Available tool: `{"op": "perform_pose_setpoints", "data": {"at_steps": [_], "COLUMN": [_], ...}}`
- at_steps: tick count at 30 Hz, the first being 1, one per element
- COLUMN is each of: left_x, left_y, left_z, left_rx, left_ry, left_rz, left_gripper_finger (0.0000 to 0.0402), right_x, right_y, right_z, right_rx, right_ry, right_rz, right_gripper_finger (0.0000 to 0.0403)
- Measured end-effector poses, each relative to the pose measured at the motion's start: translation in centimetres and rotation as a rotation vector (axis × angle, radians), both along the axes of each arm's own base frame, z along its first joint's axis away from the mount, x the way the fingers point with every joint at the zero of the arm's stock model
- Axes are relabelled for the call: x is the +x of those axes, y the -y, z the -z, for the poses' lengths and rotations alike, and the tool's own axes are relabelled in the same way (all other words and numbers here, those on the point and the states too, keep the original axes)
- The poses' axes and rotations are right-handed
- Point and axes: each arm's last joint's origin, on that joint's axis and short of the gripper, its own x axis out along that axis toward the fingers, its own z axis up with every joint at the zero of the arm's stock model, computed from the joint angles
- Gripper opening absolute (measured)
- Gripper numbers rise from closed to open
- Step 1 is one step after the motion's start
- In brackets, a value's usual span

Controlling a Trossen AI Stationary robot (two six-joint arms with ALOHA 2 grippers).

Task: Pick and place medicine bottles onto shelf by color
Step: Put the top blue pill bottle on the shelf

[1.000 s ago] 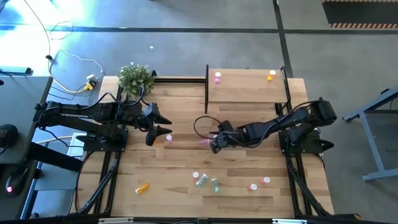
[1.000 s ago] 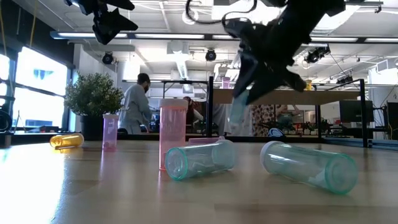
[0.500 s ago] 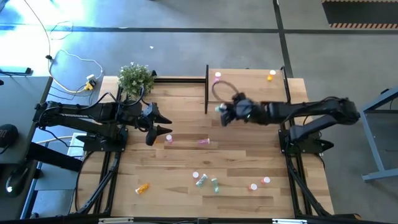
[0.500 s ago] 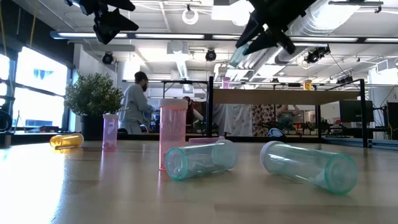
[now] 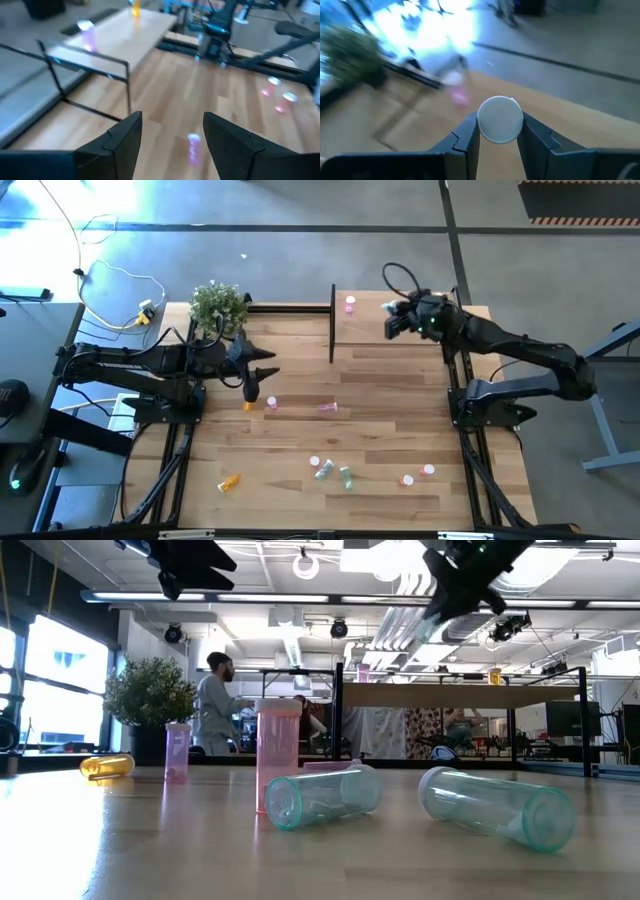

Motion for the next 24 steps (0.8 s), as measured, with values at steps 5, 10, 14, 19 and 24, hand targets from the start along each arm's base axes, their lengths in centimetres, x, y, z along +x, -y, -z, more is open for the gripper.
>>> {"op": "perform_pose_setpoints", "data": {"at_steps": [5, 10, 14, 19, 24], "left_x": [0.0, -0.1, -0.2, -0.2, -0.3], "left_y": [-0.3, -0.4, -0.5, -0.6, -0.7], "left_z": [-0.3, -0.3, -0.3, -0.4, -0.4], "left_rx": [0.056, 0.080, 0.089, 0.097, 0.108], "left_ry": [0.016, 0.013, 0.012, 0.014, 0.013], "left_rz": [-0.089, -0.152, -0.180, -0.219, -0.251], "left_gripper_finger": [0.0200, 0.0200, 0.0200, 0.0200, 0.0200], "right_x": [-1.9, -3.0, -3.4, -2.9, -2.6], "right_y": [0.9, 1.5, 2.1, 3.4, 4.9], "right_z": [-0.7, -1.1, -0.2, 0.9, 2.0], "right_rx": [0.078, 0.137, 0.217, 0.247, 0.289], "right_ry": [-0.126, -0.177, -0.228, -0.309, -0.356], "right_rz": [0.055, 0.095, 0.127, 0.132, 0.158], "right_gripper_finger": [0.0095, 0.0095, 0.0095, 0.0095, 0.0095]}}
